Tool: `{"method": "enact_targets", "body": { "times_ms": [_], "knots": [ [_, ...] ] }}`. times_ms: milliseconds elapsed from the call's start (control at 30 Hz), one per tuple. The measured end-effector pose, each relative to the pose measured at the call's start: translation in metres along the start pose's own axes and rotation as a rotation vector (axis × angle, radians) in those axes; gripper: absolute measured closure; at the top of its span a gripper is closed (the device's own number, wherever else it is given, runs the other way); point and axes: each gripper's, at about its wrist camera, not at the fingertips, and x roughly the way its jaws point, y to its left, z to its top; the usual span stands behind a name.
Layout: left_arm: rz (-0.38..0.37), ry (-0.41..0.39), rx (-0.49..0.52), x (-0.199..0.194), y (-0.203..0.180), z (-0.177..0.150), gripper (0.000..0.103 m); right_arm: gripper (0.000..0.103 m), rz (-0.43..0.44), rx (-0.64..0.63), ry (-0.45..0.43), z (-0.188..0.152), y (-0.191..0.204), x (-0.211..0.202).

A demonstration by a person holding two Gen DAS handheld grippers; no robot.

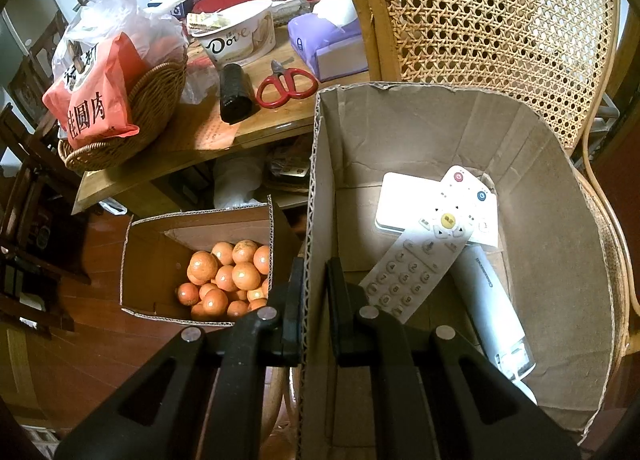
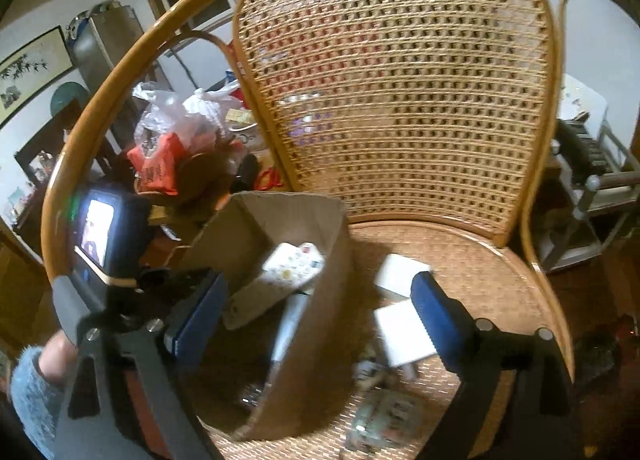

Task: Organize rigid objects
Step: 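Lift the white TV remote into the cardboard box and release it, then lower the right gripper onto the cartoon-printed case on the seat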

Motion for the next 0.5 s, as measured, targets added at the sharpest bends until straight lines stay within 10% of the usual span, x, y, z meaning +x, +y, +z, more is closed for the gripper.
{"method": "enact_targets", "body": {
  "times_ms": [500],
  "knots": [
    [0.001,0.001,-0.004,0.000,0.001,0.000,0.094,0.005,-0.143,0.040,0.156,-0.047,-0.046,0.004]
  ]
}}
